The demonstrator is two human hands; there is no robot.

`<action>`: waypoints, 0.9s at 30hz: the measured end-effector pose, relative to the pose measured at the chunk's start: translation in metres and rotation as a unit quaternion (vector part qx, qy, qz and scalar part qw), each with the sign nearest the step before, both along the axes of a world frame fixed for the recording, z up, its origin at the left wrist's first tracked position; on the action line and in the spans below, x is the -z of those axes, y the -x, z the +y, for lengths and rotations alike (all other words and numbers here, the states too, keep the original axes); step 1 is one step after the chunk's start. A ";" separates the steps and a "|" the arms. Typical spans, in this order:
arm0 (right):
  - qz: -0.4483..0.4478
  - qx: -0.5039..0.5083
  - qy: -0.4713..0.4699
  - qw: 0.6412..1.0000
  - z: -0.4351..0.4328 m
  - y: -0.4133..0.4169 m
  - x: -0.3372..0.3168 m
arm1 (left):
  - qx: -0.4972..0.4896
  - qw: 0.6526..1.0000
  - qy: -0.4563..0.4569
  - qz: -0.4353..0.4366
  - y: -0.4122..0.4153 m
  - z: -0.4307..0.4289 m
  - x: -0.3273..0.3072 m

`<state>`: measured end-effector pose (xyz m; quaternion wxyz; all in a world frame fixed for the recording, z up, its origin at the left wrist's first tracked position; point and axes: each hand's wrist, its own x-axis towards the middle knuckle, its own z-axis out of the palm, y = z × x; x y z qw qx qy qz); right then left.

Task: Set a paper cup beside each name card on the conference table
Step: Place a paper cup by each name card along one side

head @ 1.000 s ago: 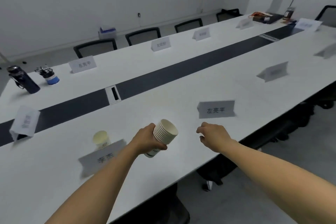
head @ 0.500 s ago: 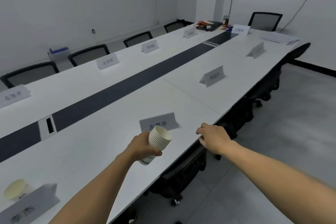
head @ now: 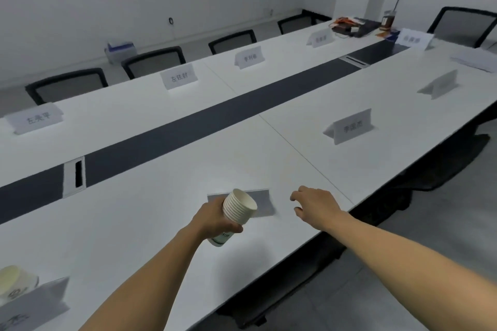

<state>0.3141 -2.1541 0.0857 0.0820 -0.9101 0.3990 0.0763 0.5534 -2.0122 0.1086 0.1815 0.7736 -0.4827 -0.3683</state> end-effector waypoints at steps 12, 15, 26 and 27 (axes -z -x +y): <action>0.038 -0.173 -0.059 0.982 -0.083 -0.110 0.070 | -0.207 0.975 -0.085 0.000 -0.024 -0.017 0.024; 0.031 -0.213 -0.056 0.975 -0.103 -0.126 0.078 | -0.252 0.963 -0.094 0.008 -0.021 -0.023 0.027; 0.020 -0.279 -0.013 0.960 -0.156 -0.165 0.066 | -0.321 0.941 -0.111 0.007 -0.009 -0.050 0.034; 0.000 -0.291 -0.007 0.957 -0.156 -0.167 0.062 | -0.320 0.941 -0.113 0.006 -0.011 -0.051 0.034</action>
